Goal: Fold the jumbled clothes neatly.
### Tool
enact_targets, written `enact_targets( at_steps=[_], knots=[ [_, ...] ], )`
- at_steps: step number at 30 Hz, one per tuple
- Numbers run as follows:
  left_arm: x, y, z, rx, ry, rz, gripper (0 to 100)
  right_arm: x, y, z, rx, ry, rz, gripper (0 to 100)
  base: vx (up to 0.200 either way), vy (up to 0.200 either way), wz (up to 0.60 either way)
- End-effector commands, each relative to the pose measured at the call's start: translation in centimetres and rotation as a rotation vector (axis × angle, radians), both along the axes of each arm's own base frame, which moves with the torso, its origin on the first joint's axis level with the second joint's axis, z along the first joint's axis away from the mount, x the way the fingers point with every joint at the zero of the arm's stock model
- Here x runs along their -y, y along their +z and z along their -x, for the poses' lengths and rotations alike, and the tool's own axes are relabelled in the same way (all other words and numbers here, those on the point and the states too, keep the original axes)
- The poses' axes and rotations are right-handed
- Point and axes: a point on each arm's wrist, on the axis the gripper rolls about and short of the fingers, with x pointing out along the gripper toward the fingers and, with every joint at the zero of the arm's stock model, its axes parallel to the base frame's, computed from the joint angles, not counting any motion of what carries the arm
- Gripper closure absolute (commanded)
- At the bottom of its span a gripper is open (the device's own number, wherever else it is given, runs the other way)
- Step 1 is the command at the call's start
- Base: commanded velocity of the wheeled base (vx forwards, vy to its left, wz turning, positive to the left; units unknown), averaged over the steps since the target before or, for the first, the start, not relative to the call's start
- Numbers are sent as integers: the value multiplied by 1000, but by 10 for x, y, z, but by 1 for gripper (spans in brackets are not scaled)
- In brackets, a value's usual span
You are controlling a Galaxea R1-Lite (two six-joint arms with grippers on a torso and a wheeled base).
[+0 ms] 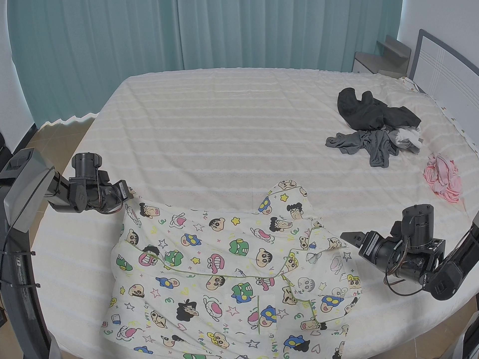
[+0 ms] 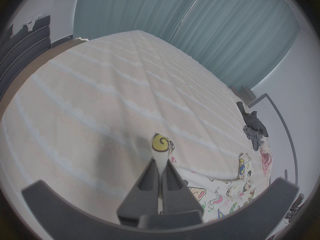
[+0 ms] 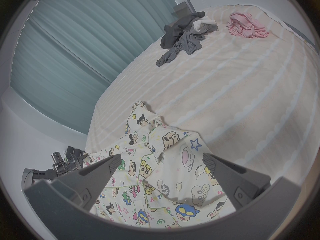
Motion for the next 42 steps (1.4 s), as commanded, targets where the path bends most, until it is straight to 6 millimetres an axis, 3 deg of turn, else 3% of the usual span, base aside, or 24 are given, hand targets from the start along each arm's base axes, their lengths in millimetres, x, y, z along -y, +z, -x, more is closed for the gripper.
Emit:
enact_targets(
  at_steps=[1, 19, 20, 28, 30, 36, 37, 38, 42],
  knots=[
    [-6, -3, -6, 4, 13, -2, 100, 0, 0, 0, 1, 0, 0, 0, 0, 0, 0],
    [-25, 2, -25, 16, 74, -23, 100, 0, 0, 0, 0, 1, 1, 0, 0, 0, 0],
    [-25, 2, -25, 16, 74, -23, 0, 0, 0, 0, 0, 1, 1, 0, 0, 0, 0],
    [-31, 2, -19, -37, 86, -16, 0, 1, -1, 3, -5, 1, 3, 0, 0, 0, 0],
    [-35, 12, -10, -58, 93, -6, 0, 1, -1, 5, -9, 1, 5, 0, 0, 0, 0],
    [-33, 33, 35, -108, 40, 49, 0, 4, -2, 11, -20, 1, 9, 0, 0, 0, 0],
    [-33, 33, 35, -108, 40, 49, 0, 4, -2, 11, -20, 1, 9, 0, 0, 0, 0],
    [-28, 38, 55, -124, 14, 73, 0, 5, -2, 14, -22, 3, 10, 0, 0, 0, 0],
    [-19, 40, 94, -154, -5, 95, 0, 7, -4, 20, -34, 4, 17, 0, 0, 0, 0]
  ],
)
